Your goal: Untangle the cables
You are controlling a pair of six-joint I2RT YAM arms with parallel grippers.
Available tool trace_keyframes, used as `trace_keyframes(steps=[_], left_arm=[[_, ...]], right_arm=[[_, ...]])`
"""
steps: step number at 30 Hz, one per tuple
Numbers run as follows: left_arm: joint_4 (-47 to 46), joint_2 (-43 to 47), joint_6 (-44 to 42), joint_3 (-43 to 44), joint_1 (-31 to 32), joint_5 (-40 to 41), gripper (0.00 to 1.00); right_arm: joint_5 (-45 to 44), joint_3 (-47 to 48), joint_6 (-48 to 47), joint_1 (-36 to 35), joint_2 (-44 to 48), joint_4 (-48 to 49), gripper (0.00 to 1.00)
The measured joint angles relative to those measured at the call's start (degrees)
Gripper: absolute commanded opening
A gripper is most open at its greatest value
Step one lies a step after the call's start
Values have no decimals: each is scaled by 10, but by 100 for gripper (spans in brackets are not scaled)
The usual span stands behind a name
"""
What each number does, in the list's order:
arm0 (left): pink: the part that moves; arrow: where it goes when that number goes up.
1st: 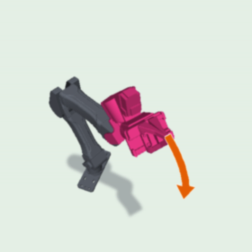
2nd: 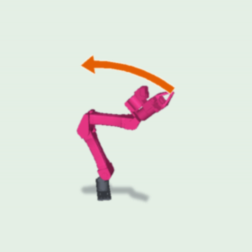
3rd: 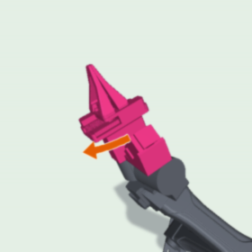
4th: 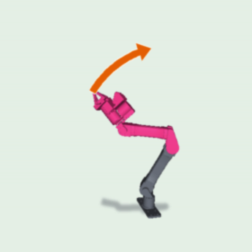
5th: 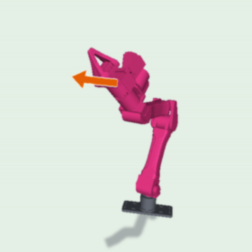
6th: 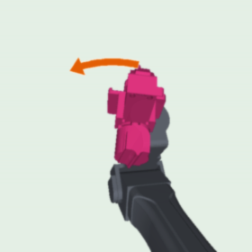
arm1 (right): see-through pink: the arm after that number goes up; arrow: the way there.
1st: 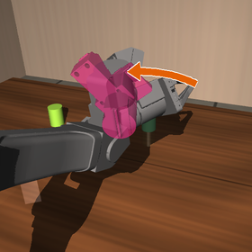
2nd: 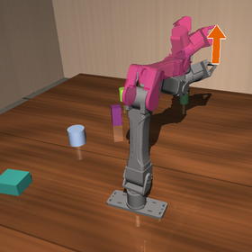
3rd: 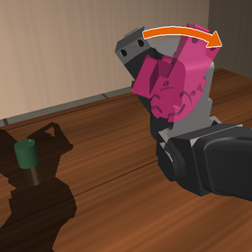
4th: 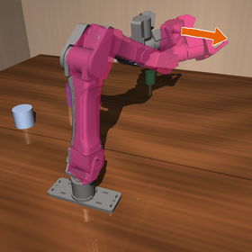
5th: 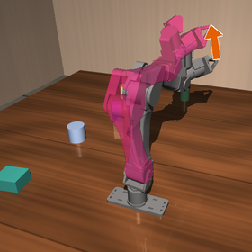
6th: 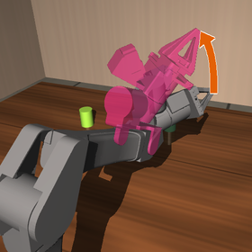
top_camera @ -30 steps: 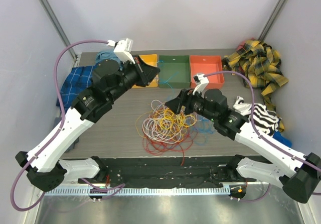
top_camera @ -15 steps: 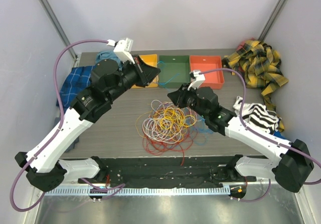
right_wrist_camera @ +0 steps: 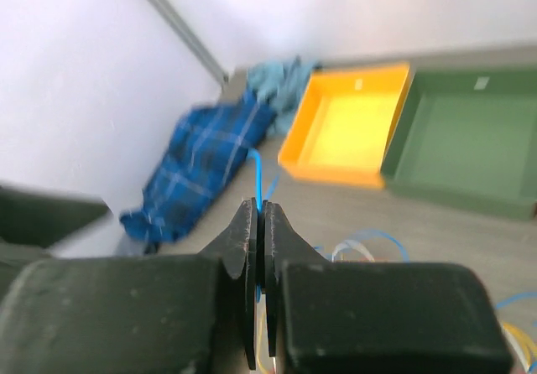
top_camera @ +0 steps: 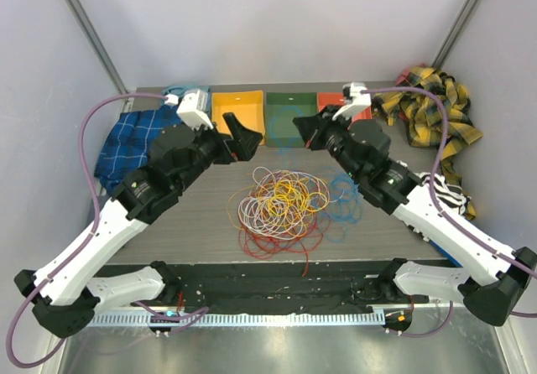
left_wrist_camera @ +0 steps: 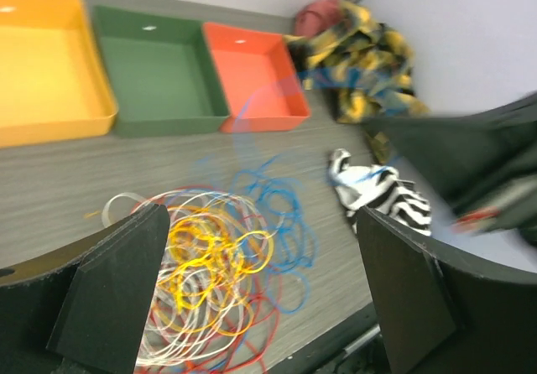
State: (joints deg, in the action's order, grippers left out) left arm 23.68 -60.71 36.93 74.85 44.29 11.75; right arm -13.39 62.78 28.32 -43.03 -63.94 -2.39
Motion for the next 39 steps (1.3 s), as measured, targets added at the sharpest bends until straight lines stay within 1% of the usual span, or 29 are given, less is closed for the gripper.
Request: trace_keyframes(steps=[5, 7, 12, 16, 19, 24, 28, 36, 38, 39], left_arm=[[19, 66, 5, -63, 0, 63, 100], [32, 97, 10, -85, 0, 87, 100], [54, 160, 29, -144, 0, 119, 100], [78, 191, 45, -185, 0, 129, 100], [93, 206, 53, -210, 0, 133, 100], [113, 218, 65, -231, 0, 136, 100], [118, 218, 71, -238, 0, 138, 100], [136, 215, 77, -251, 0, 144, 100], [139, 213, 77, -252, 0, 148, 100], [140, 211, 77, -252, 0, 149, 100]], right_arm=[[-60, 97, -19, 5, -5, -35, 1], [-80, 133, -25, 16, -21, -47, 1], [-87, 229, -16, 97, -106, -85, 1], [-84, 269, -5, 153, -182, -106, 1], [-79, 284, -3, 173, -232, -118, 1], [-62, 331, -4, 176, -327, -129, 1], [-53, 370, -3, 177, -385, -131, 1], [-42, 416, 9, 192, -472, -127, 2], [-40, 427, 10, 195, -494, -127, 31], [-40, 433, 11, 196, -505, -127, 52]])
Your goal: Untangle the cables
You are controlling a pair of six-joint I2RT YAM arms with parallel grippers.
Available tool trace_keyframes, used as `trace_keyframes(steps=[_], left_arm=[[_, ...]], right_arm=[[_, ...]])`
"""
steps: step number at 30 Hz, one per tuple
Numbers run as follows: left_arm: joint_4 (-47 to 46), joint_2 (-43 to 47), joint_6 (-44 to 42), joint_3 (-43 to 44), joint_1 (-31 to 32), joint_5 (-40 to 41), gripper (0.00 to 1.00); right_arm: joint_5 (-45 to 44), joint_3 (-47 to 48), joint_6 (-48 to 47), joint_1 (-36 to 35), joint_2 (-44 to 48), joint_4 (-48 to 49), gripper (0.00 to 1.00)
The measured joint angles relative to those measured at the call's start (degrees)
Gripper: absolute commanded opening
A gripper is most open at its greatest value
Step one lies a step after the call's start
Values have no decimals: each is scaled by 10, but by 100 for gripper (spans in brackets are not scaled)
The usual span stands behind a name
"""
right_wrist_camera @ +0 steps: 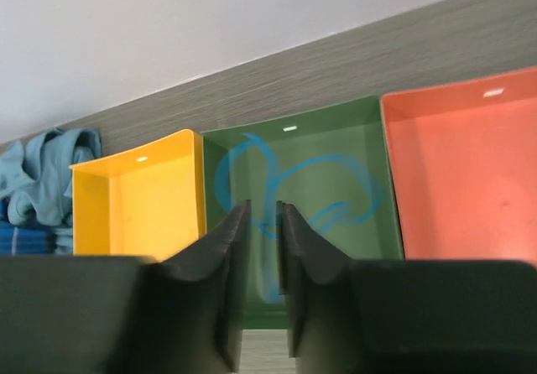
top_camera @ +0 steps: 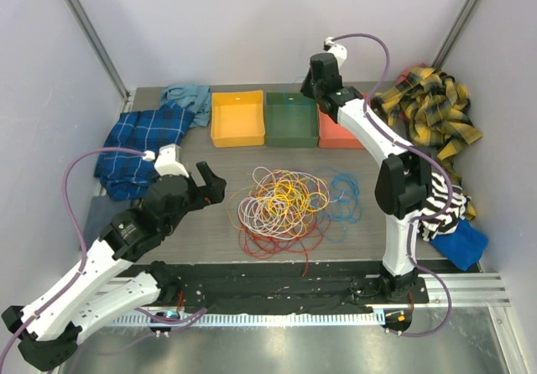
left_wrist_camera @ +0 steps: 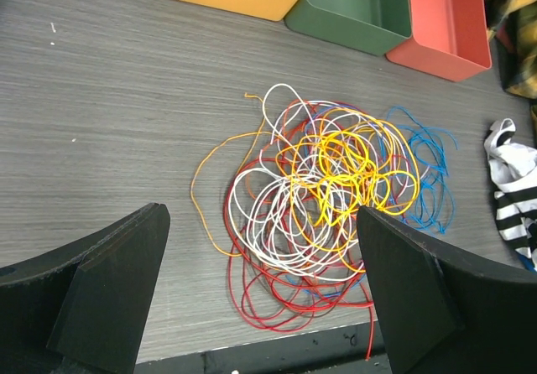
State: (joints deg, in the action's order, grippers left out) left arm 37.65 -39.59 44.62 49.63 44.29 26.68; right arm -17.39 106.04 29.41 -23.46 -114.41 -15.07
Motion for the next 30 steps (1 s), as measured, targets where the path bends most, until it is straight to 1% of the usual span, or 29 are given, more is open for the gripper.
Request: trace_keyframes(steps=[1, 2, 3, 5, 7, 9, 13, 16, 18, 20, 25, 30], left_arm=[[0, -3, 0, 0, 0, 2, 100], [0, -7, 0, 0, 0, 3, 100], [0, -10, -1, 0, 0, 3, 100], [-1, -19, -2, 0, 0, 3, 100], [0, -28, -3, 0, 0, 2, 100], [0, -39, -3, 0, 0, -1, 100], [-7, -33, -3, -9, 0, -10, 100], [-19, -21, 1, -31, 0, -20, 100], [-23, -23, 4, -46, 0, -30, 99], [-24, -37, 12, -55, 0, -45, 98], [-38, -85, 31, -59, 0, -77, 97], [-49, -90, 51, -74, 0, -98, 96]], right_arm=[[0, 7, 0, 1, -10, -2, 59], [0, 10, 5, 1, -19, -3, 64], [-1, 10, 8, 2, -23, -5, 72], [-3, -2, 9, 2, -22, -3, 74], [-9, -50, 12, 2, 3, 16, 74], [-16, -129, 15, 1, 59, 21, 73], [-35, -267, 29, -4, 196, 15, 67], [-46, -383, 54, -9, 313, 21, 66], [-56, -455, 71, -11, 369, 21, 65], [-64, -508, 83, -12, 390, 8, 65], [-66, -591, 111, -12, 382, -22, 62], [-65, -636, 117, -12, 381, -12, 59]])
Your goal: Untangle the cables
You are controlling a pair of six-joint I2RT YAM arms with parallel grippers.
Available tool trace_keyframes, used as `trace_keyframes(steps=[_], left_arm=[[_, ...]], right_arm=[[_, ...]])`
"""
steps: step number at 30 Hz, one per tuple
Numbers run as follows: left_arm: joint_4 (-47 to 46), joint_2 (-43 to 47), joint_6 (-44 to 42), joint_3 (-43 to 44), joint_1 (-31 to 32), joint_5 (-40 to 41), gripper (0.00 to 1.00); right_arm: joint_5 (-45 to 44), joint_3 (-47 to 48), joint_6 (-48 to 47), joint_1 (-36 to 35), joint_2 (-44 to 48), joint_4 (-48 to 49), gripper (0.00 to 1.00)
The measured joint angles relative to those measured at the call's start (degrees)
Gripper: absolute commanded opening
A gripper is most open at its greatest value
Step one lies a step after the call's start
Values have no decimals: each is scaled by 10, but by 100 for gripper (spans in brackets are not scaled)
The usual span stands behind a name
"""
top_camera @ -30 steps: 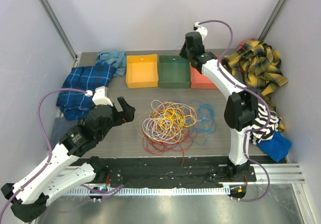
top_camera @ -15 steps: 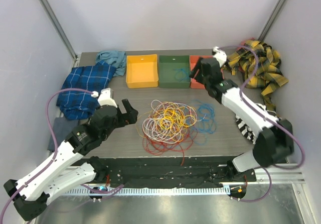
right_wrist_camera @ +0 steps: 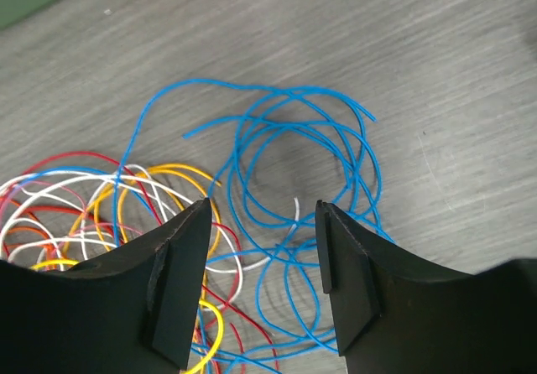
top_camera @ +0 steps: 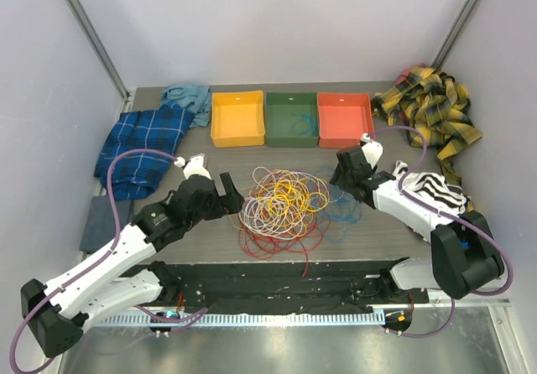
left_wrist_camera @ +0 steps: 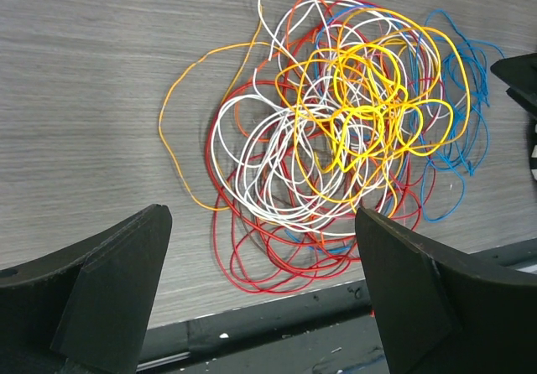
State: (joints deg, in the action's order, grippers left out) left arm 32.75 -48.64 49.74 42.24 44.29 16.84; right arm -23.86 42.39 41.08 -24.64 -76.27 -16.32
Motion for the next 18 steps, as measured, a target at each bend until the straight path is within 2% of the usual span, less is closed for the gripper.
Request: trace_keyframes(steps=[4, 7, 14, 18], left_arm=[[-3, 0, 12, -5, 0, -6, 96], [-4, 0, 16, -5, 0, -8, 96], [-7, 0, 29, -12, 0, -11, 95], [-9, -10, 35, -18, 0, -17, 95]], right_arm=[[-2, 9, -9, 0, -17, 26, 56], [0, 44, -24, 0, -65, 40, 49], [-32, 122, -94, -29, -177, 38, 53], [-42, 130, -115, -41, -202, 38, 53]])
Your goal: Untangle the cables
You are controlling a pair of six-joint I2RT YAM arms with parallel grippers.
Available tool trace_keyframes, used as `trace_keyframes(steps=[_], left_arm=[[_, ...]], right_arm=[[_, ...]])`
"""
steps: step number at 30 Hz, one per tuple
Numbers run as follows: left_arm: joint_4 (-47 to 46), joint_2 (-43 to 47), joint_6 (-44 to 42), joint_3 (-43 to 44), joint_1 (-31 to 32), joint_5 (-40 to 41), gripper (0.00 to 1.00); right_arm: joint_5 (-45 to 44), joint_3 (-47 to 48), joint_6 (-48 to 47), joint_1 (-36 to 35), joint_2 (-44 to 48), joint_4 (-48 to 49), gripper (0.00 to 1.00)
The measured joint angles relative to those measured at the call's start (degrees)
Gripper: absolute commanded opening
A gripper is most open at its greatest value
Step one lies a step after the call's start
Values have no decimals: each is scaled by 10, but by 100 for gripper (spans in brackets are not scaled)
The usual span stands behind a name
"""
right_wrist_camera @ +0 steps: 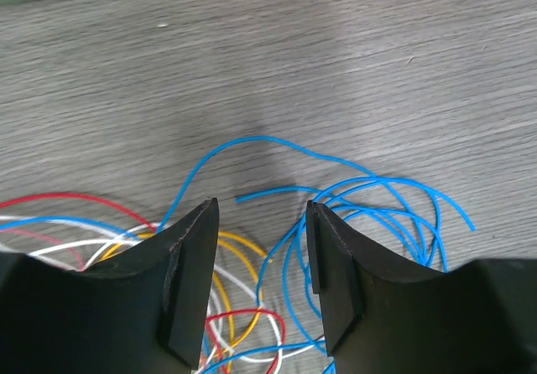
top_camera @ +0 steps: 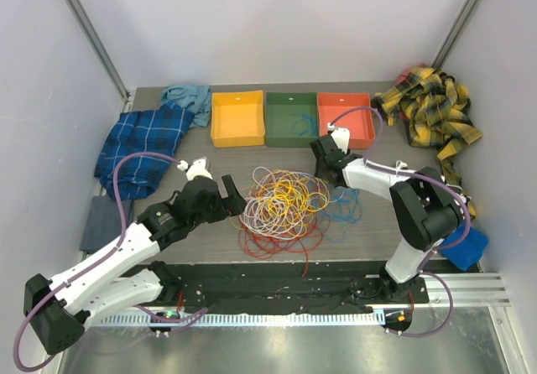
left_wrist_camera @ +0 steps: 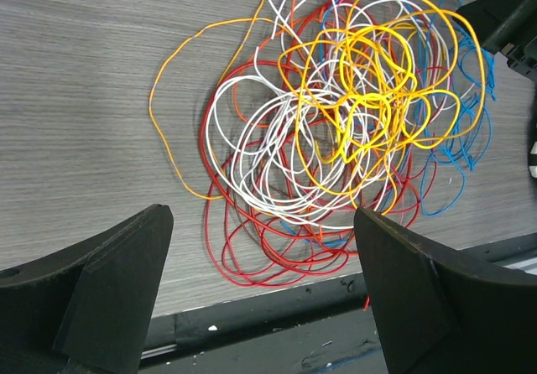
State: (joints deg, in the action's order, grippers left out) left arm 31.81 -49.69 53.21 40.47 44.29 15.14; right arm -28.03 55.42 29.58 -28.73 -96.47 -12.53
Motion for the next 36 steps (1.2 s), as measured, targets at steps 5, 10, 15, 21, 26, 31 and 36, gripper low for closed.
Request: trace_keyframes(steps=[5, 10, 15, 21, 26, 31, 36], left_arm=[[-2, -14, 4, 0, 0, -6, 95], [-1, -14, 4, 0, 0, -7, 95], [-1, -10, 4, 0, 0, -5, 95], [0, -7, 3, 0, 0, -2, 95], [0, -7, 3, 0, 0, -4, 94], [0, -7, 4, 0, 0, -11, 94], [0, 7, 6, -7, 0, -12, 94]], right_arm=[[-14, 20, -12, 2, -35, -3, 54], [-17, 43, -15, 4, -72, -3, 54], [-21, 53, -13, 9, -82, -3, 50], [-14, 27, 9, 26, -70, 26, 44], [-1, -5, 29, 31, -53, 58, 17], [18, -34, 45, 45, -36, 85, 1], [35, -82, 57, 51, 2, 115, 34]])
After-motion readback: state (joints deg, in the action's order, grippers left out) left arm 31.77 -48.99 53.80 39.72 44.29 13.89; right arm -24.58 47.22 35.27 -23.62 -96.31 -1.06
